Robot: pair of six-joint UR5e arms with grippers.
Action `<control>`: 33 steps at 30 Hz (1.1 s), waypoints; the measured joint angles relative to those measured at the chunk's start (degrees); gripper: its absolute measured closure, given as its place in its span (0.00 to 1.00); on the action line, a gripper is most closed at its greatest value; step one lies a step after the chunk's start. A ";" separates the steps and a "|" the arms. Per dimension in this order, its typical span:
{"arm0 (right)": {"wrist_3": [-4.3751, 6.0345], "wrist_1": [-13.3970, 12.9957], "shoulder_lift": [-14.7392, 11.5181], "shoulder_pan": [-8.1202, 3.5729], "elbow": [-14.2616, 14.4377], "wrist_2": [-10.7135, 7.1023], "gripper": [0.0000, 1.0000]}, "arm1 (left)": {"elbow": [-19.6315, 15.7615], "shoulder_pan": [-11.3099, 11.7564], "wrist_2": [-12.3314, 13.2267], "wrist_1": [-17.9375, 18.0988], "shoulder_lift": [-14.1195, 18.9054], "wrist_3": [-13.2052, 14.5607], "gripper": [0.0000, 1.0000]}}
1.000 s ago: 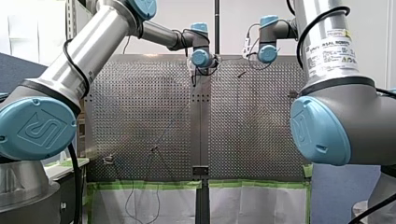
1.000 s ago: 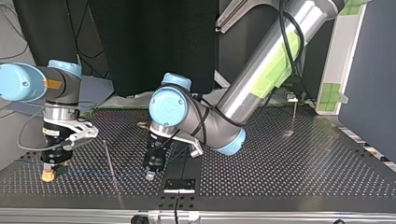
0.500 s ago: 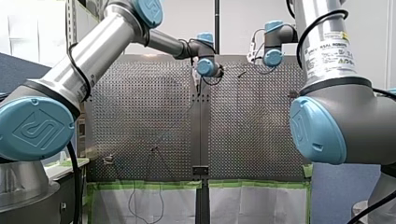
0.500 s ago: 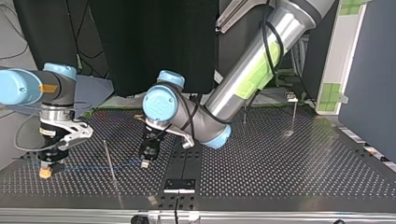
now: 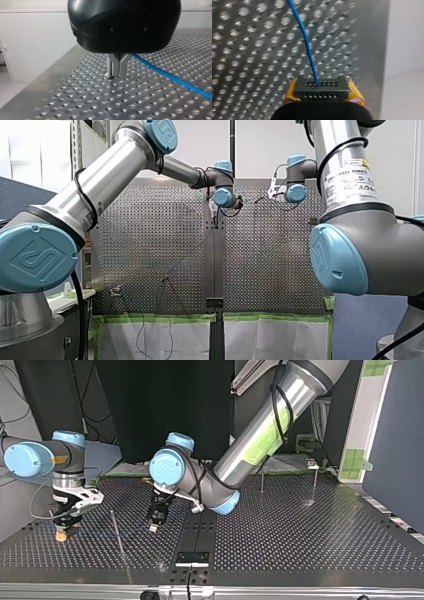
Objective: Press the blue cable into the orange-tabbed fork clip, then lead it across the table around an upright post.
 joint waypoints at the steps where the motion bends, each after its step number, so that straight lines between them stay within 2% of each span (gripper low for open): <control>1: 0.16 -0.02 0.23 -0.13 0.21 -0.20 1.00 | -0.01 -0.06 -0.03 0.00 -0.24 0.00 1.00; 10: 0.42 -0.10 2.19 -0.46 1.05 -2.14 1.00 | -0.06 -0.66 -1.36 0.23 -1.26 -0.01 1.00; 12: 0.34 -0.23 2.34 -0.48 1.50 -2.58 1.00 | -0.06 -0.70 -1.89 0.25 -1.26 -0.01 0.97; 14: 0.27 -0.52 2.44 -0.49 2.25 -3.27 1.00 | -0.06 -0.70 -2.11 0.26 -1.26 0.00 0.82; 15: 0.25 -0.74 2.46 -0.49 2.62 -3.62 1.00 | -0.06 -0.70 -2.21 0.27 -1.26 0.00 0.82; 16: 0.26 -1.10 2.46 -0.49 3.14 -4.00 1.00 | -0.06 -0.70 -2.27 0.27 -1.28 0.00 0.75; 17: 0.28 -1.40 2.47 -0.49 3.53 -4.23 1.00 | -0.06 -0.70 -2.32 0.27 -1.30 0.00 0.63; 18: 0.31 -1.71 2.49 -0.49 3.90 -4.40 1.00 | -0.06 -0.71 -2.36 0.28 -1.32 0.00 0.63; 20: 0.39 -2.49 2.58 -0.46 4.74 -4.66 1.00 | -0.06 -0.72 -2.38 0.26 -1.29 0.01 0.50; 21: 0.40 -2.85 2.64 -0.46 5.12 -4.76 1.00 | -0.06 -0.72 -2.43 0.22 -1.28 0.03 0.50; 22: 0.36 -3.34 2.79 -0.47 5.62 -4.86 1.00 | -0.06 -0.72 -2.51 0.18 -1.27 0.06 0.45; 24: 0.21 -4.03 3.18 -0.47 6.34 -5.01 1.00 | -0.06 -0.73 -2.88 0.08 -1.28 0.18 0.45; 28: -0.72 -4.83 4.74 -0.40 7.37 -5.24 1.00 | -0.07 -0.72 -2.88 0.00 -1.27 0.26 0.45; 29: -0.92 -5.02 5.09 -0.40 7.59 -5.26 1.00 | -0.08 -0.72 -2.69 0.01 -1.27 0.26 0.41; 30: -1.08 -5.24 5.44 -0.41 7.82 -5.32 1.00 | -0.07 -0.72 -2.50 0.04 -1.27 0.26 0.41; 32: -1.30 -5.93 6.20 -0.48 8.49 -5.49 1.00 | -0.07 -0.72 -2.35 0.13 -1.29 0.22 0.29; 33: -1.35 -6.29 6.49 -0.53 8.80 -5.59 1.00 | -0.07 -0.72 -2.30 0.22 -1.28 0.18 0.29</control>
